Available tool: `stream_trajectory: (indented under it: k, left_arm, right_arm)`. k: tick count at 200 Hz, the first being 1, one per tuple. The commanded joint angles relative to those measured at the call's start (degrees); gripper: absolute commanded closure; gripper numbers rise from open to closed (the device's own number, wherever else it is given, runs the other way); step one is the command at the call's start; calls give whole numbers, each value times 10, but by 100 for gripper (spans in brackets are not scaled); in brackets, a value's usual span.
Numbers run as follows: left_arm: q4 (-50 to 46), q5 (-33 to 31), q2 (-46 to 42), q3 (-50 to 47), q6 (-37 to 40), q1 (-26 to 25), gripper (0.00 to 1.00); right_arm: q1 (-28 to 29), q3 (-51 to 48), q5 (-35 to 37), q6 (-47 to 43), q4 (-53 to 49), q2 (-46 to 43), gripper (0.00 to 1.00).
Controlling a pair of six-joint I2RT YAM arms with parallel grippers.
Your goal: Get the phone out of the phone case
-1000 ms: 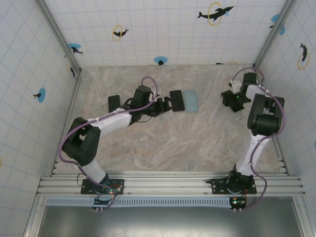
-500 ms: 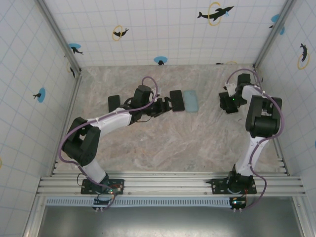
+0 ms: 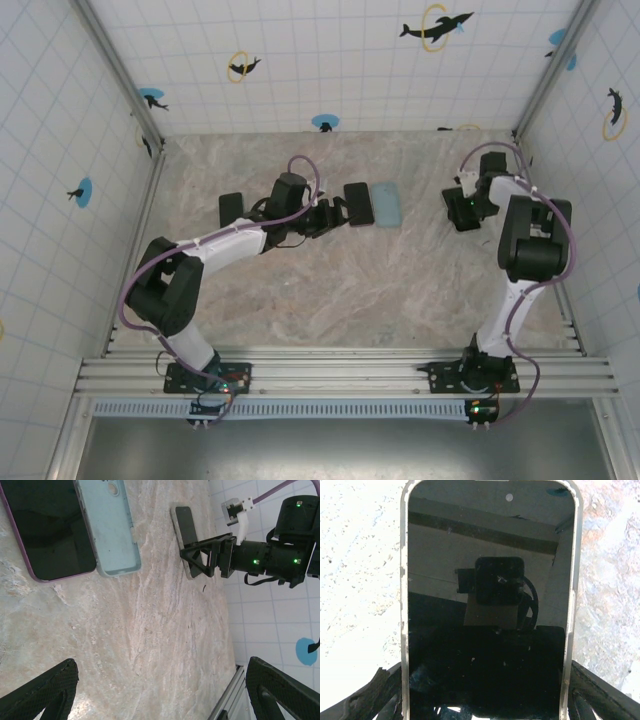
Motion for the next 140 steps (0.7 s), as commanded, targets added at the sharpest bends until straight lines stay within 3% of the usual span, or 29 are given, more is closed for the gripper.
stream_trajectory:
  k: [1, 81, 140]
  left_arm:
    - [-3, 9, 10, 25, 12, 1, 12]
    - [21, 3, 24, 42, -3, -3, 13]
    - [34, -22, 71, 101, -6, -23, 15]
  right_arm:
    - [-2, -23, 1, 17, -19, -24, 43]
    - [-51, -113, -170, 110, 68, -126, 48]
    - [-55, -237, -384, 234, 243, -221, 49]
